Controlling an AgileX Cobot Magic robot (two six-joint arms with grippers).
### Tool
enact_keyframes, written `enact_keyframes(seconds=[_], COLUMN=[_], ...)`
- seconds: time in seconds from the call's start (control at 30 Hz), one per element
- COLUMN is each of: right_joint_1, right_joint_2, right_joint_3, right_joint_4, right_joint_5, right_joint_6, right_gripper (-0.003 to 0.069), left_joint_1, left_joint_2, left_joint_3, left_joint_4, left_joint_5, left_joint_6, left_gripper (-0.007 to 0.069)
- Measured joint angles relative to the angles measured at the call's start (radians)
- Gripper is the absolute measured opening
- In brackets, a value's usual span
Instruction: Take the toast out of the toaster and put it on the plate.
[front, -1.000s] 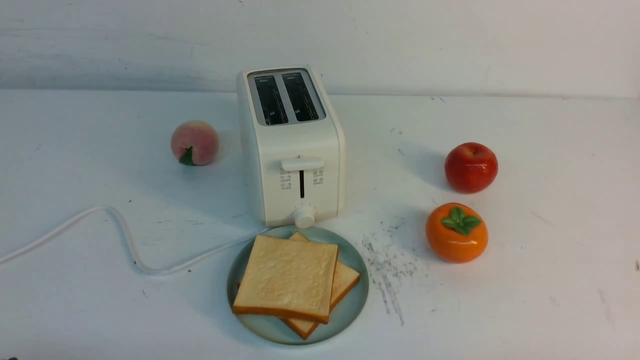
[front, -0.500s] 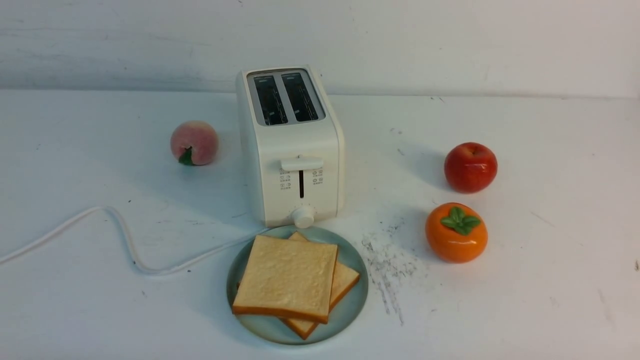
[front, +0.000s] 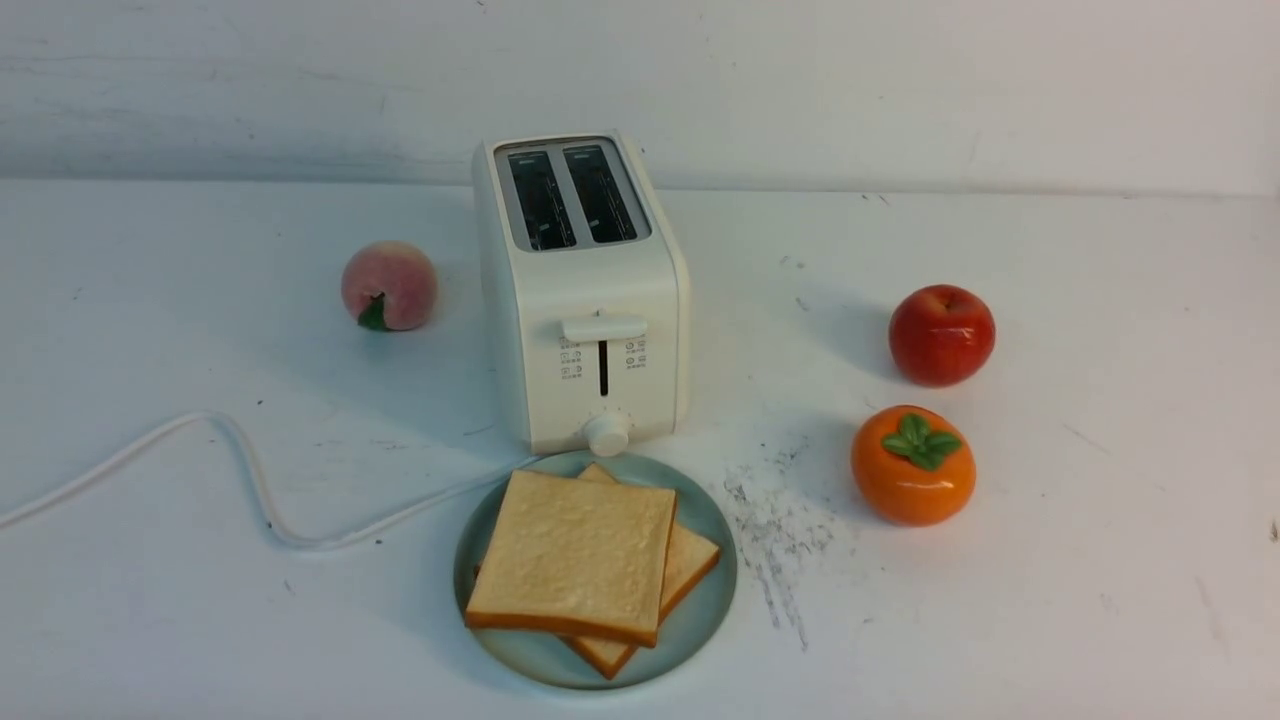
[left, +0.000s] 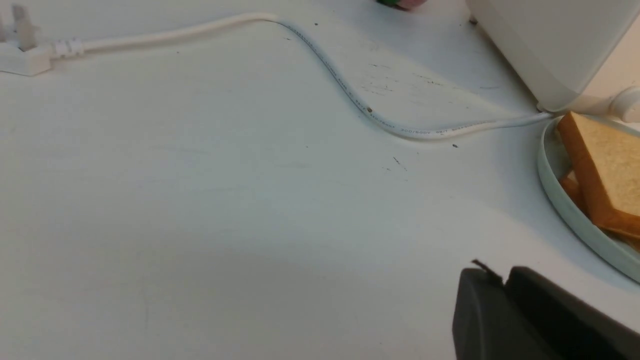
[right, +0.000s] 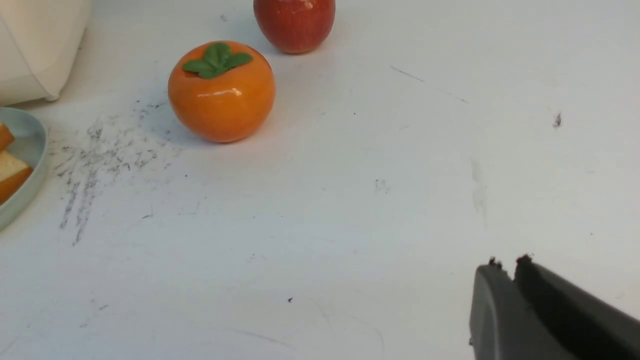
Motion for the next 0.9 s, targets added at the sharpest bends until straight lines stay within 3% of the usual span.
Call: enact_keyframes(seconds=[0.9], right_joint_1=[0.000], right_joint_2=[0.000], right_joint_3=[0.000], right_joint_4=[0.000], right_joint_5=[0.000], right_joint_6=[0.000], right_gripper=[0.0052], left_joint_1=[0.000], left_joint_2=[0.000], left_joint_3=[0.000], left_joint_4=[0.000], left_joint_5=[0.000], left_joint_6=[0.000], left_gripper=[0.0076])
